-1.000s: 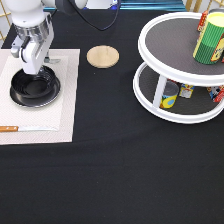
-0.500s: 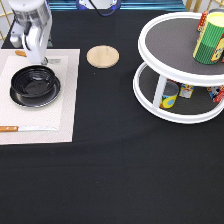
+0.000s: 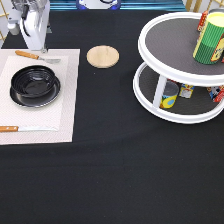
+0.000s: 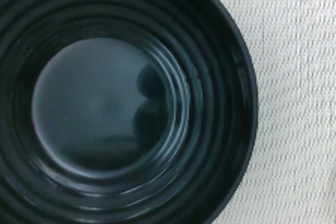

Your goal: Pick up the bowl from the lazy Susan and put bowl on the plate

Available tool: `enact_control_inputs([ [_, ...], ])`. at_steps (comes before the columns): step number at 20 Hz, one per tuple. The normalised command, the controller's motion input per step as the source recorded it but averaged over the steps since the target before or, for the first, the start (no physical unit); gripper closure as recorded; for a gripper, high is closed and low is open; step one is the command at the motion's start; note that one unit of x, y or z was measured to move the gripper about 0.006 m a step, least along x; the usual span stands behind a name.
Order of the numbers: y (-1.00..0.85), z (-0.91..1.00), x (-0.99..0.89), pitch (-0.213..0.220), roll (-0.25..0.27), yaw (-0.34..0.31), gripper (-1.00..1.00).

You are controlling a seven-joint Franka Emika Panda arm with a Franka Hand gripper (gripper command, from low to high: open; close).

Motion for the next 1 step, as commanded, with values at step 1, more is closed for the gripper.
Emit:
enact_control_inputs([
  [1, 0.0, 0.0, 0.0, 0.0, 0.0, 0.0, -1.0],
])
